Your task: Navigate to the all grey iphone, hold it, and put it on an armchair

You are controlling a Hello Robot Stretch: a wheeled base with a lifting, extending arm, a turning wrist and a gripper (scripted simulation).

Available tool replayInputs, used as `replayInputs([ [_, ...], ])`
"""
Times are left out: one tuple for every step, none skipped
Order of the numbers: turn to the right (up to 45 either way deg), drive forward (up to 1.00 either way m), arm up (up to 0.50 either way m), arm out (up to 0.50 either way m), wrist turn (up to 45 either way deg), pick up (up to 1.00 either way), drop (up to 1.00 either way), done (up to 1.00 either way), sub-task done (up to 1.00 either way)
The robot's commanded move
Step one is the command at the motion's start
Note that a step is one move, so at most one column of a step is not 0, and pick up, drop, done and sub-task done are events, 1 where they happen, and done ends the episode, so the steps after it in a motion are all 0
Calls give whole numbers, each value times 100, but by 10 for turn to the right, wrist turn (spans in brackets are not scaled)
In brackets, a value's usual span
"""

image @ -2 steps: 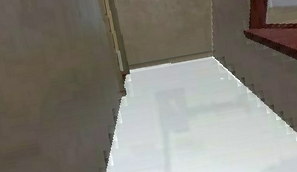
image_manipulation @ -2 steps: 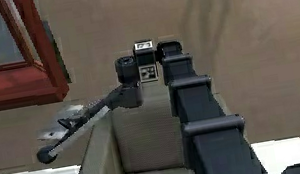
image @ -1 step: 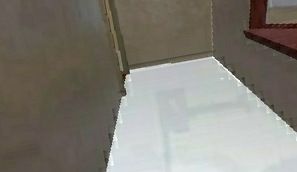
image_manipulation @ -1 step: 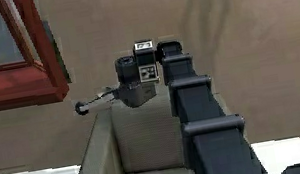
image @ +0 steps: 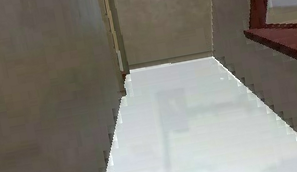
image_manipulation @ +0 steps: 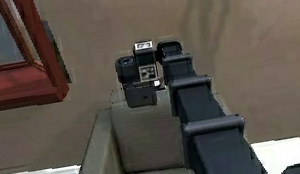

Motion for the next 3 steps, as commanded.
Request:
replayInputs([
  [0, 0, -46, 0, 0, 0, 0, 0, 0],
  [0, 0, -32, 0, 0, 0, 0, 0, 0],
  [0, 0, 0, 0, 0, 0, 100, 0, 0],
])
